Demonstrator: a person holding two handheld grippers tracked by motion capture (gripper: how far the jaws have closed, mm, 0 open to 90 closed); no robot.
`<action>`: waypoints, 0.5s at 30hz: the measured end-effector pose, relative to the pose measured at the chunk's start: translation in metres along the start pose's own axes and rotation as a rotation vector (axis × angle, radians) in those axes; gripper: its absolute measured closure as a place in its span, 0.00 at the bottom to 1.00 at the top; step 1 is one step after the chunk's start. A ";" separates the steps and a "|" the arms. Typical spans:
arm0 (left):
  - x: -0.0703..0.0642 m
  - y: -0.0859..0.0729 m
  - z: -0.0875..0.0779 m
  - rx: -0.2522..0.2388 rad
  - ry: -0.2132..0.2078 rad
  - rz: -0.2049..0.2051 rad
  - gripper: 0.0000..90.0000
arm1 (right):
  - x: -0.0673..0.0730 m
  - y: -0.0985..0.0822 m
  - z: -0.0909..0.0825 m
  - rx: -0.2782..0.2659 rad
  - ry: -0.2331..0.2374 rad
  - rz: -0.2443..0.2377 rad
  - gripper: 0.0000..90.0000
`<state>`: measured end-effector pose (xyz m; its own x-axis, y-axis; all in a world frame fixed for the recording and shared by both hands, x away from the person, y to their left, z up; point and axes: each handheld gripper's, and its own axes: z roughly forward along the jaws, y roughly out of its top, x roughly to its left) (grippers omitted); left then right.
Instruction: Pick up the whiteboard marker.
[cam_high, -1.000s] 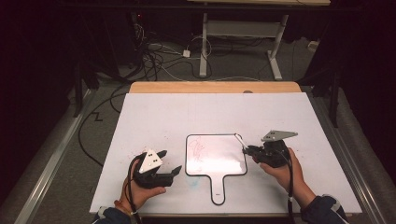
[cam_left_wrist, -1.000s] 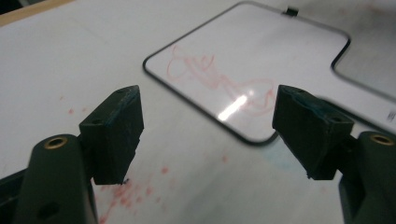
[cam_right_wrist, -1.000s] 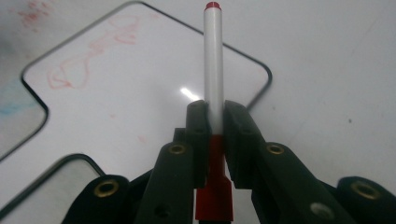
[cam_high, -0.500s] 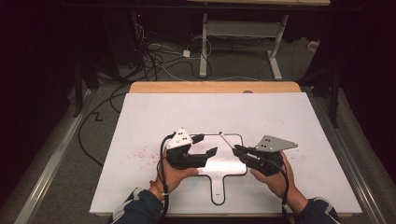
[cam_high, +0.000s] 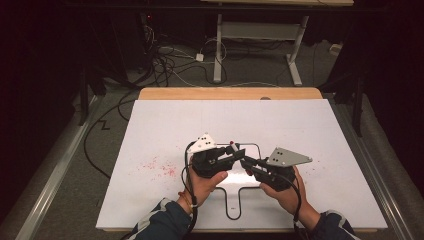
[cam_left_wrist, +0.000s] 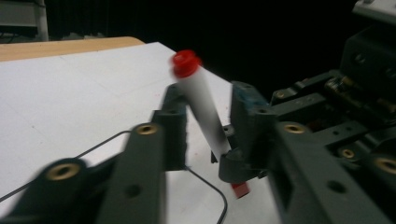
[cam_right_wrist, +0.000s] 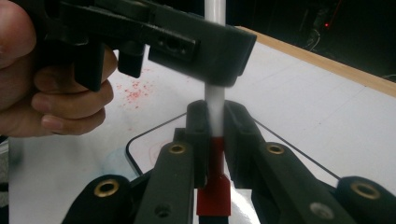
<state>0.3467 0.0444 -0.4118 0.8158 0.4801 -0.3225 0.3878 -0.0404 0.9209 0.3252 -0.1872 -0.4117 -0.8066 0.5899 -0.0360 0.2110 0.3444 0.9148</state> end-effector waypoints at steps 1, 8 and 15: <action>0.000 0.000 0.000 -0.004 -0.006 0.003 0.83 | 0.000 -0.001 0.001 -0.004 0.001 0.010 0.91; -0.002 0.000 0.001 0.011 -0.031 0.062 0.87 | 0.003 -0.003 0.006 0.010 -0.007 0.000 0.90; 0.004 0.003 -0.004 0.024 0.011 0.101 0.87 | 0.003 -0.008 0.005 0.023 0.012 -0.020 0.73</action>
<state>0.3489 0.0492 -0.4098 0.8464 0.4823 -0.2259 0.3144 -0.1101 0.9429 0.3241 -0.1849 -0.4215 -0.8175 0.5738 -0.0493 0.2070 0.3726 0.9046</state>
